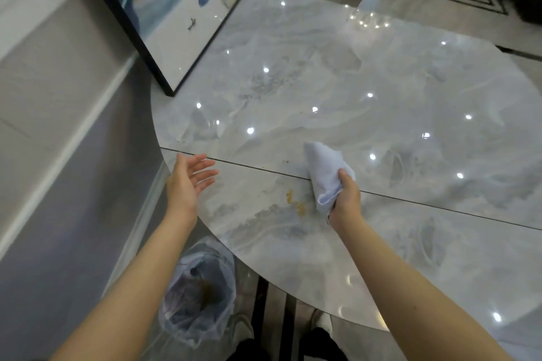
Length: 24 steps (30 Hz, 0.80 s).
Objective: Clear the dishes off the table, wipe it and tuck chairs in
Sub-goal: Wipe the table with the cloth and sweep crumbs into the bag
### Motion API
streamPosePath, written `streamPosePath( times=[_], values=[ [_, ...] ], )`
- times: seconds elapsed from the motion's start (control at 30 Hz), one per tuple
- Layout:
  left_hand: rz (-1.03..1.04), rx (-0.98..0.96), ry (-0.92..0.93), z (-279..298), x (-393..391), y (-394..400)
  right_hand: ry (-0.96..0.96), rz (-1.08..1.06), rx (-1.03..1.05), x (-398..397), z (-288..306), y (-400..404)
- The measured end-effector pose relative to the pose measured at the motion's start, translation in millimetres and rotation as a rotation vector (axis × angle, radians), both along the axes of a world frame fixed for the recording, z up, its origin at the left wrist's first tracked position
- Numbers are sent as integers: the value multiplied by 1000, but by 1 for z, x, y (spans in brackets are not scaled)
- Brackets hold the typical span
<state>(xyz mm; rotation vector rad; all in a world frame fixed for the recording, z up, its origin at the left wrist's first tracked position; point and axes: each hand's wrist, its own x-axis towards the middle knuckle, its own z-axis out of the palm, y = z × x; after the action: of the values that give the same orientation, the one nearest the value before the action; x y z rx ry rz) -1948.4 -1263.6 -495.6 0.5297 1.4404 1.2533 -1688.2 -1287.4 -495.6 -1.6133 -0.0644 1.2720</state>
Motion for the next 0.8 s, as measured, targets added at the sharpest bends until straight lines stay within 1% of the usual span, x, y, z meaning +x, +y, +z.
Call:
streamPosePath(
  times=[0.17, 0.33, 0.47, 0.63, 0.73, 0.8],
  values=[
    [-25, -2, 2, 4, 12, 8, 17, -97, 68, 15, 14, 25],
    [-18, -23, 35, -1, 19, 25, -156, -104, 61, 35, 1, 66],
    [52, -26, 36, -10, 20, 47, -259, -89, 75, 41, -12, 113],
    [134, -37, 23, -26, 23, 75, -346, 83, 4, 28, -36, 169],
    [160, -48, 29, -37, 22, 88, -432, 215, -40, 18, -56, 199],
    [175, -42, 29, -43, 19, 92, -492, 318, -13, 10, -58, 216]
  ],
)
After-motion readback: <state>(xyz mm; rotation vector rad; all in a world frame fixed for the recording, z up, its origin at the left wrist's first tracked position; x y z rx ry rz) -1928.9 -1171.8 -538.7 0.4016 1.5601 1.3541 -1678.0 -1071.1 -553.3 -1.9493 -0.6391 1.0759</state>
